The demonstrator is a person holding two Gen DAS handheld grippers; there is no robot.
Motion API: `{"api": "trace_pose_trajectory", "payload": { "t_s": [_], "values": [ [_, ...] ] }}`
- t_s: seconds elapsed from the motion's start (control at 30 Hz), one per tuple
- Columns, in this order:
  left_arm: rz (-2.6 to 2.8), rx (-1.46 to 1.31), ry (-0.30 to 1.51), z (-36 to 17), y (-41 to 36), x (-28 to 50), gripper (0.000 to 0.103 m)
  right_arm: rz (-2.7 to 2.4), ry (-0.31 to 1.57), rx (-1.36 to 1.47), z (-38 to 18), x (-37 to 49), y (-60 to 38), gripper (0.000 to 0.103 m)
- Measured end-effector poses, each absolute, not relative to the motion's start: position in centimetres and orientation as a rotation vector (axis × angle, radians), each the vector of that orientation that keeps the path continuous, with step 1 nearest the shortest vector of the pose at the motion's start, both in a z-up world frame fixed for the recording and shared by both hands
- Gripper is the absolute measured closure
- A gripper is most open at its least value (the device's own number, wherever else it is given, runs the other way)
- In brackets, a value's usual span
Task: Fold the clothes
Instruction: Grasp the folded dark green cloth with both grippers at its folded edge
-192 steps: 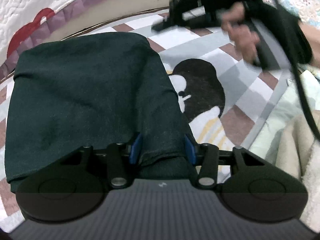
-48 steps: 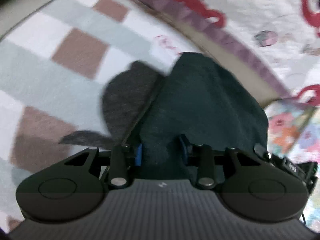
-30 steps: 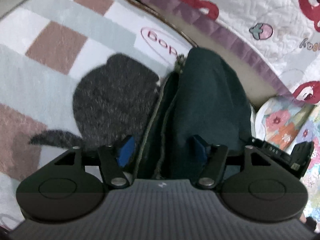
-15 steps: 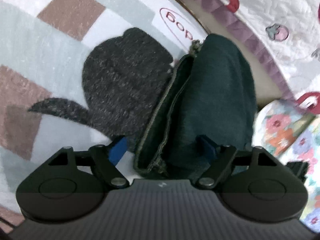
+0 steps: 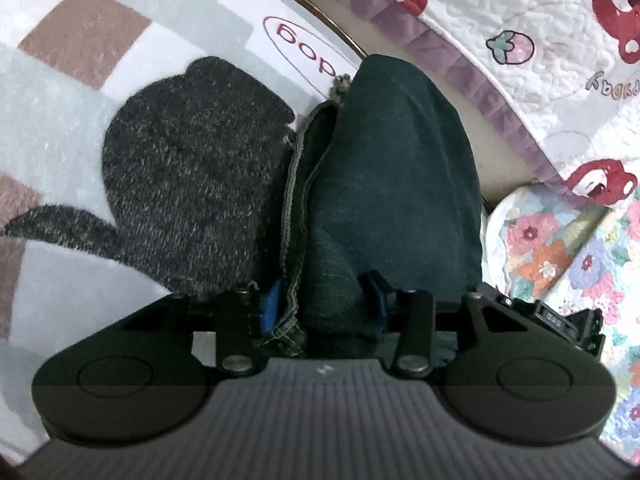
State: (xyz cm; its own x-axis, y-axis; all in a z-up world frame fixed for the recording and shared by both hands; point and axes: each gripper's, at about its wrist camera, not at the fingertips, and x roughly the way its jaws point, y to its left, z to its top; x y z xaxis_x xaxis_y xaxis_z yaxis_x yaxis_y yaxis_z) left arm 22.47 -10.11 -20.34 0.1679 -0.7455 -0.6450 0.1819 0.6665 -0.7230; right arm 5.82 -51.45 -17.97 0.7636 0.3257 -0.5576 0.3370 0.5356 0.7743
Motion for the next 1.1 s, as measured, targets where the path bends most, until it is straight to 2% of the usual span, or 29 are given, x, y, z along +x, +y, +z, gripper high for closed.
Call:
{"api": "trace_pose_trajectory", "payload": {
  "t_s": [0.13,0.27,0.4,0.47,0.5,0.6,0.63,0.7,0.73,0.83,0.97,1.1],
  "values": [
    [-0.686,-0.585,1.251,-20.6,-9.9,22.6,0.059,0.012,0.717,1.122,-18.3,5.1,-52.1,0.051],
    [-0.665,-0.559,1.249,-20.5,-10.4,22.5,0.044,0.025,0.78,1.06,-18.4,5.0,-51.6,0.051],
    [-0.648,-0.552,1.248,-20.5,-10.7,22.4,0.043,0.027,0.831,1.021,-19.1,5.1,-50.5,0.049],
    [-0.652,-0.602,1.249,-21.1,-10.3,22.5,0.047,0.015,0.824,1.103,-20.2,5.0,-50.6,0.043],
    [-0.656,-0.625,1.25,-21.2,-10.1,22.5,0.058,0.01,0.817,1.147,-20.8,4.9,-50.6,0.039],
    [-0.667,-0.624,1.233,-20.7,-10.0,22.5,0.065,-0.006,0.777,1.192,-21.3,4.9,-50.3,0.039],
    [-0.671,-0.592,1.216,-20.2,-10.3,22.3,0.066,-0.014,0.767,1.166,-20.9,5.1,-50.0,0.04],
    [-0.709,-0.535,1.15,-18.8,-10.8,21.9,0.067,0.001,0.76,1.064,-19.4,5.6,-49.2,0.05],
    [-0.74,-0.521,1.105,-18.1,-11.1,21.7,0.067,0.016,0.76,1.0,-18.6,5.9,-48.7,0.059],
    [-0.794,-0.485,1.042,-16.6,-11.8,21.1,0.067,0.112,0.708,0.957,-16.5,6.2,-49.5,0.068],
    [-0.792,-0.411,1.083,-17.0,-13.1,20.8,0.067,0.114,0.74,0.846,-14.5,7.5,-50.3,0.068],
    [-0.761,-0.258,1.094,-17.4,-14.7,20.3,0.058,0.075,0.849,0.733,-15.4,8.3,-49.7,0.066]
  ]
}}
